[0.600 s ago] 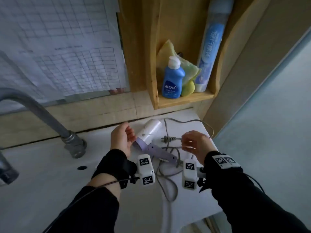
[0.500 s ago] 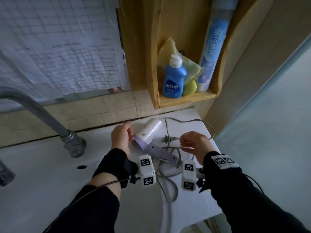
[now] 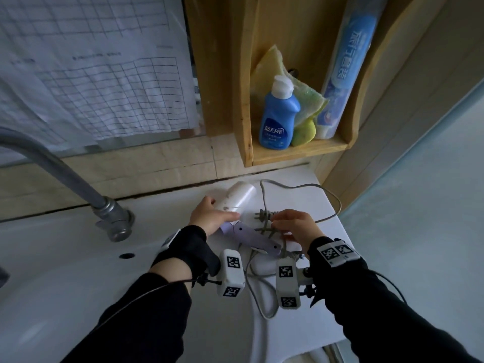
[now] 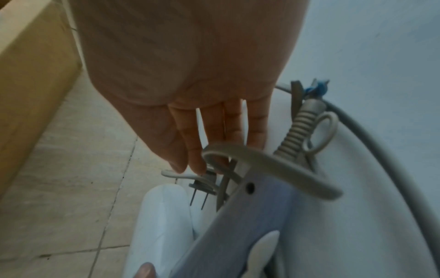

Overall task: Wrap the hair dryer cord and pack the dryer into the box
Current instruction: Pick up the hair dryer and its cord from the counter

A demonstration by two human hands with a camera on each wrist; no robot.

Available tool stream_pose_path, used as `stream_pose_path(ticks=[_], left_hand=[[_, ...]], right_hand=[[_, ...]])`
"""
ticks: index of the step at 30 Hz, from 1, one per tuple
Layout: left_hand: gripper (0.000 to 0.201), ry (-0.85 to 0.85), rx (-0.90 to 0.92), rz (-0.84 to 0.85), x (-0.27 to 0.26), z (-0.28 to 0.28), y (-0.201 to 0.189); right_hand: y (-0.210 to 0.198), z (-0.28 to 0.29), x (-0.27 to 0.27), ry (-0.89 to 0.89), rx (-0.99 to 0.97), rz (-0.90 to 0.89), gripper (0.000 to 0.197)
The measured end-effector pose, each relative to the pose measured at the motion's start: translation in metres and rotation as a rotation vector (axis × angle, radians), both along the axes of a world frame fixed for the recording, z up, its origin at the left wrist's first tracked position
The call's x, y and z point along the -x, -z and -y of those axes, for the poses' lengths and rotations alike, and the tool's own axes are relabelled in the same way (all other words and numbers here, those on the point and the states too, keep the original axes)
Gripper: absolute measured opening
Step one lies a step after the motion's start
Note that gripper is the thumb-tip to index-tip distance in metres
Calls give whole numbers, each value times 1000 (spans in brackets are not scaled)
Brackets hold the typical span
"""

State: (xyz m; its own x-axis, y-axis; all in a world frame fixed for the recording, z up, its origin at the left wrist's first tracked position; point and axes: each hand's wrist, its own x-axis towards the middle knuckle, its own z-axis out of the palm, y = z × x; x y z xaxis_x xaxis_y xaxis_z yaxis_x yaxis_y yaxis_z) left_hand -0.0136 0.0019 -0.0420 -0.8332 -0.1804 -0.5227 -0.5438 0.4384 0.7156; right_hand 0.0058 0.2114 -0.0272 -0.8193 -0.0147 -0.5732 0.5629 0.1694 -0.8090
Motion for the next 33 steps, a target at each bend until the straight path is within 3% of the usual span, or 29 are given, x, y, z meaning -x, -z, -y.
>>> stream_pose_path(ticks=[2, 6, 15, 22, 27, 33], left_hand=[[78, 0, 4, 24, -1, 0, -2], [55, -8, -1, -27, -10, 2, -14], [50, -27, -95, -269, -47, 15, -62], [54, 99, -92, -581, -111, 44, -139], [56, 156, -80, -810, -171, 87, -210], [56, 76, -117, -1027, -240, 162, -278]], right_hand=[[1, 1, -1, -24, -10, 2, 14], [-3, 3, -3, -31, 18, 2, 15], [-39, 14, -23, -29, -1, -140, 12], [-93, 38, -70, -5, 66, -299, 14], [-157, 81, -118, 21, 190, -401, 19], [-228, 143, -178, -16, 287, -539, 24]])
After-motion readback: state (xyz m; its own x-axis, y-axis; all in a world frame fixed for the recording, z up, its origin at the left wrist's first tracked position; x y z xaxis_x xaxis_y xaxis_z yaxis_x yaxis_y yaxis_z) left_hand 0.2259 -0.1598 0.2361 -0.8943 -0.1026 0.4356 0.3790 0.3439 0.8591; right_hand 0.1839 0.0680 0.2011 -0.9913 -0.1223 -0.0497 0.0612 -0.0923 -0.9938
